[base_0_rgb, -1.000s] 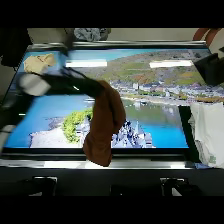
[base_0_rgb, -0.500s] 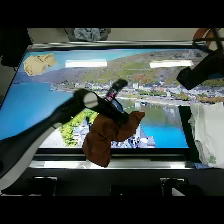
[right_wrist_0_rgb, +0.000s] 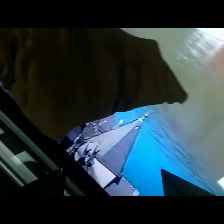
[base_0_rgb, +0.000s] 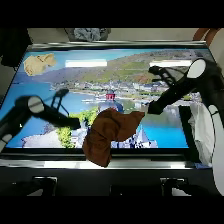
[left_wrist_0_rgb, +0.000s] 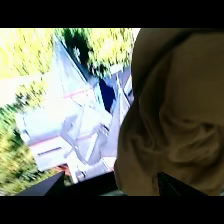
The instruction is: Fold the shirts.
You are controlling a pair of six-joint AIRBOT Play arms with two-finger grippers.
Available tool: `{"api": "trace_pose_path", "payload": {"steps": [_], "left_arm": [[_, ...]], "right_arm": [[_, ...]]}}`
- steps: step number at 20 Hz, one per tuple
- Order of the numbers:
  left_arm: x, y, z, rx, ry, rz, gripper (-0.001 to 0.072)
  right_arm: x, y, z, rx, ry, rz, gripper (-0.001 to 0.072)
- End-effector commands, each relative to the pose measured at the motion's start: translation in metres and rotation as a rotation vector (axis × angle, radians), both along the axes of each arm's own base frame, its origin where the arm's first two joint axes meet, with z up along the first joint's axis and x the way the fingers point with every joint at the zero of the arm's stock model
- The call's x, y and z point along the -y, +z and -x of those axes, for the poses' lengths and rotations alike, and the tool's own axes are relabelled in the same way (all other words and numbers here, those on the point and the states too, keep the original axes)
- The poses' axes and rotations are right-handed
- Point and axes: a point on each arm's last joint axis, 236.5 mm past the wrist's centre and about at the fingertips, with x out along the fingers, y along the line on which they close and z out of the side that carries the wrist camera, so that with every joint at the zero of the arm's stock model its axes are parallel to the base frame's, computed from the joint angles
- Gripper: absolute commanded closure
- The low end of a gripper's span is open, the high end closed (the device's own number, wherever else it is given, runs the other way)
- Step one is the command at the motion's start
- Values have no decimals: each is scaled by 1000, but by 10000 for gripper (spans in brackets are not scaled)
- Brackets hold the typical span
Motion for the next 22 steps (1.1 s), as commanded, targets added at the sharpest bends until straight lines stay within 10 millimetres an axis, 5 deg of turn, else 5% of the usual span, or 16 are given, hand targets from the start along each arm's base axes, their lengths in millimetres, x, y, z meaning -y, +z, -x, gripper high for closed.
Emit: {"api": "trace_pose_path", "payload": {"steps": [1, 7, 9, 10, 11, 12, 14, 17, 18, 19, 20, 22], "left_arm": [[23, -62, 63, -114, 108, 118, -6], [56, -94, 63, -73, 93, 127, -1], [59, -102, 60, -65, 93, 118, 129], [60, -105, 60, -64, 91, 114, 298], [60, -105, 60, -66, 91, 113, 579], [60, -104, 59, -60, 90, 115, 679], [61, -102, 58, -51, 91, 119, 680], [62, -95, 55, -31, 89, 130, 681], [62, -93, 54, -23, 89, 134, 680], [62, -90, 53, -13, 85, 137, 681], [61, -86, 50, 8, 78, 134, 681], [52, -60, 28, 100, 58, 126, 682]], "right_arm": [[-27, -32, 23, -109, 44, -127, -7], [-41, -48, 28, -125, 34, -194, -8], [-47, -54, 24, -111, 17, -206, -8], [-54, -59, 24, -108, 28, -201, -8], [-64, -64, 22, -99, 43, -198, -8], [-75, -70, 18, -79, 51, -196, -8], [-96, -85, 2, -31, 28, -189, -8], [-121, -109, 5, -61, 45, -193, 6], [-126, -114, 2, -47, 54, -189, 144], [-128, -114, -2, -16, 69, -190, 492], [-130, -108, -8, 15, 73, -194, 664], [-127, -78, -25, 142, 135, -174, 661]]}}
